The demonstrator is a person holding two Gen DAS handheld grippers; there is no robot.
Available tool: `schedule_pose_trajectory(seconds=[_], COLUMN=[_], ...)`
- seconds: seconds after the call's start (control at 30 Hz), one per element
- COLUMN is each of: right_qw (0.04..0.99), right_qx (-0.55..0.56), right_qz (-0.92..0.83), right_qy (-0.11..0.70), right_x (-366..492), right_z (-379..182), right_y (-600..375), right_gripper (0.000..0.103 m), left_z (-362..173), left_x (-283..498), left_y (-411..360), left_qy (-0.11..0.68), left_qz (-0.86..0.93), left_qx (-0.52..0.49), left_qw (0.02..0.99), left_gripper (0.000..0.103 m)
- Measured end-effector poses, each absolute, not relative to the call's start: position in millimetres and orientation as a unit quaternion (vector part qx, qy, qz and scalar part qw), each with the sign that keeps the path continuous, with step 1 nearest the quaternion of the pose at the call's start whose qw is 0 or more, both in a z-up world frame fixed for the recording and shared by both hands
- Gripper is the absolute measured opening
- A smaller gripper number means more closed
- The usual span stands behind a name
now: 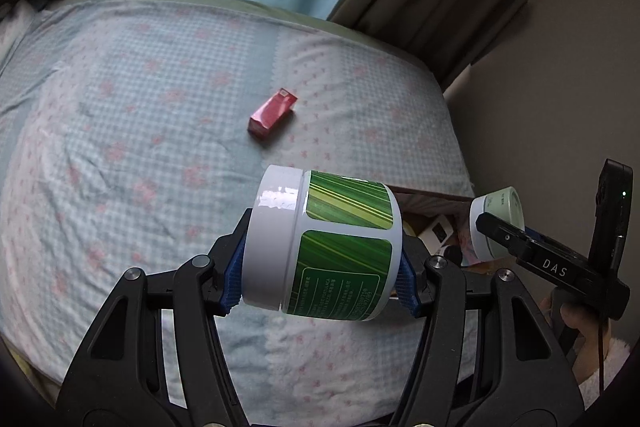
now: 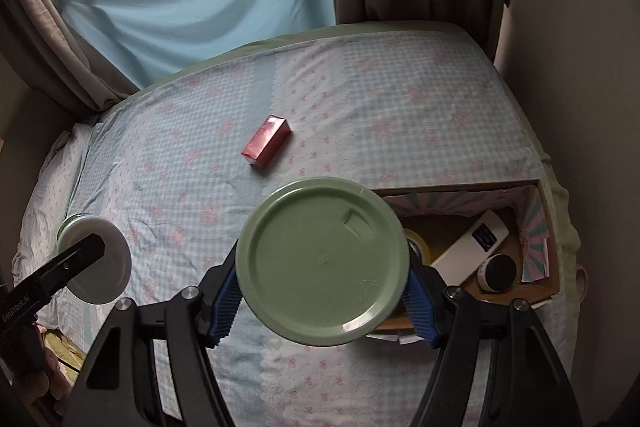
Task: Organize rigid objects
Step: 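Carry green-white tub with left tool while right tool carries green-lidded jar to box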
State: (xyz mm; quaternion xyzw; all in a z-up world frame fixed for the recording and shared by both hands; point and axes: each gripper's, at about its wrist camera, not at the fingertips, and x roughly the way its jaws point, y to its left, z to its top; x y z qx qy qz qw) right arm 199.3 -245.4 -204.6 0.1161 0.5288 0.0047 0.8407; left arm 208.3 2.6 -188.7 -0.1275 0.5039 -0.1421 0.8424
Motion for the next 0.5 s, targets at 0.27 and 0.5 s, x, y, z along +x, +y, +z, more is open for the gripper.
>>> schedule_pose_trajectory(seconds=[0.27,0.5], right_qw=[0.834,0.821], right_qx=[0.144,0.151], right_qz=[-0.053,-0.07], right_qy=[0.53,0.546], right_x=[186.2,183.8], right_z=[-212.5,-240.8], right_y=[-369.3,-430.7], right_gripper=[0.066,0.066], left_z=[-204.2,-234.0], left_x=[207.0,219.7], left_y=[-110.9,-192.1], left_qy=[0.518,0.541], left_qz=[-0.188,-0.214], left_qx=[-0.105,-0.089], left_qw=[0.828,0.808], left_gripper=[0.056,0.056])
